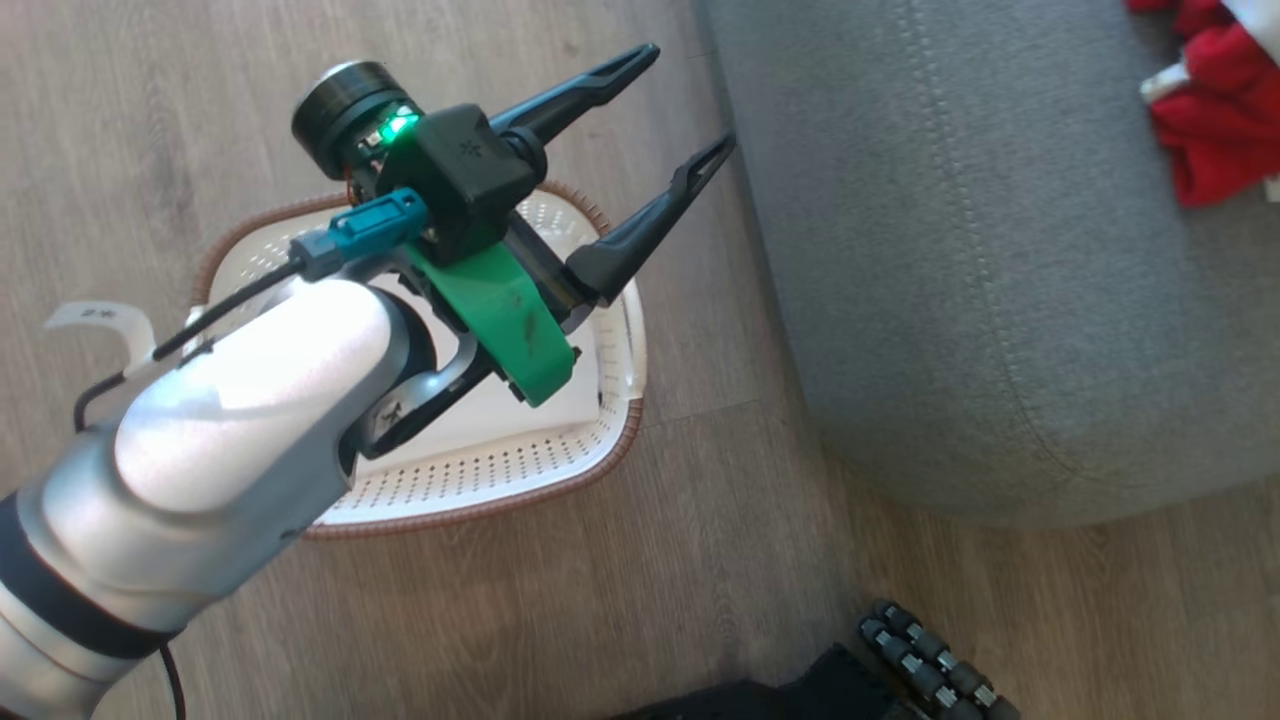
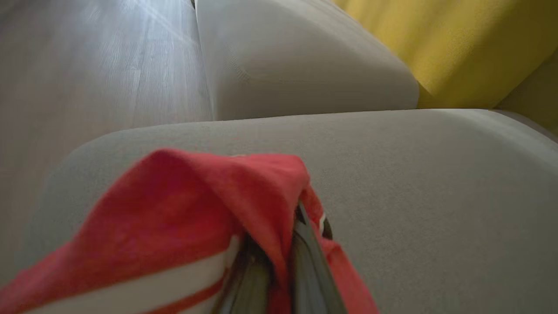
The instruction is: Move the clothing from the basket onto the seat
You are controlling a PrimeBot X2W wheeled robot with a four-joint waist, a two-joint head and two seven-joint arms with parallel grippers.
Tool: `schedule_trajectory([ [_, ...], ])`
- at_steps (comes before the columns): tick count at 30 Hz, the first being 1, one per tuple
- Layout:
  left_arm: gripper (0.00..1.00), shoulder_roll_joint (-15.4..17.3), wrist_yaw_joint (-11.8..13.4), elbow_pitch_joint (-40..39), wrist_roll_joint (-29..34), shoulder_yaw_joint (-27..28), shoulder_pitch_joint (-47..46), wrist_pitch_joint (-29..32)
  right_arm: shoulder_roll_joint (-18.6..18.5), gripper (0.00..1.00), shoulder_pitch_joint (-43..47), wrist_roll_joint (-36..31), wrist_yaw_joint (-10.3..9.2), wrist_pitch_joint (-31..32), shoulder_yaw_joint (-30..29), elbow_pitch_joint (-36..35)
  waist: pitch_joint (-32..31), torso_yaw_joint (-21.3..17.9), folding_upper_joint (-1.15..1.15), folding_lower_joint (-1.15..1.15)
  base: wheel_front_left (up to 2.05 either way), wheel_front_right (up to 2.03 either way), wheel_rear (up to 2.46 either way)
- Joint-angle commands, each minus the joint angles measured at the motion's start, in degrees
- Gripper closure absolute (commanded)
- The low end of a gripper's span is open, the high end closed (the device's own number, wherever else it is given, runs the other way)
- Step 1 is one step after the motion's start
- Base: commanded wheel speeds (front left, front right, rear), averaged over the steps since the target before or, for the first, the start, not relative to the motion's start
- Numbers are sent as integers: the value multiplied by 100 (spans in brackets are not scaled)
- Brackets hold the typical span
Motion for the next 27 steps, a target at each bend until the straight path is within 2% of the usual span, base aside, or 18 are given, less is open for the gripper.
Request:
schedule_trajectory([
  [1, 0, 68, -49, -128, 58, 262, -182, -44, -95, 100, -82, -51, 40, 45, 38, -96, 20, 45, 0, -1, 0, 0, 0],
  [3, 0, 55, -59, -95, 49, 258, -173, -81, -68, 100, -123, -80, 40, 275, 106, 76, 2, 78, 0, -1, 0, 0, 0],
  [4, 0, 52, -62, -75, 43, 257, -165, -98, -34, 86, -124, -56, 40, 441, 178, 145, -15, 90, 0, -1, 0, 0, 0],
  [5, 0, 50, -62, -56, 37, 258, -157, -114, -31, 58, -130, -35, 40, 567, 241, 189, -33, 98, 0, -1, 0, 0, 0],
  [7, 0, 45, -59, -22, 23, 260, -140, -148, -50, 13, -134, 2, 40, 712, 316, 255, -84, 106, 0, -1, 0, 0, 0],
  [8, 0, 42, -57, -8, 16, 261, -131, -161, -54, 0, -129, 28, 40, 765, 348, 277, -111, 107, 0, -1, 0, 0, 0],
  [17, 0, 12, -26, 113, -58, 241, -16, -253, -115, 0, -29, 248, 40, 971, 570, 342, -450, 53, 0, -1, 0, 0, 0],
  [27, 0, 58, 57, 242, -205, 243, 281, -405, -262, 0, 406, 865, 40, 1502, 1161, -64, -1062, -109, 0, -1, 0, 0, 0],
])
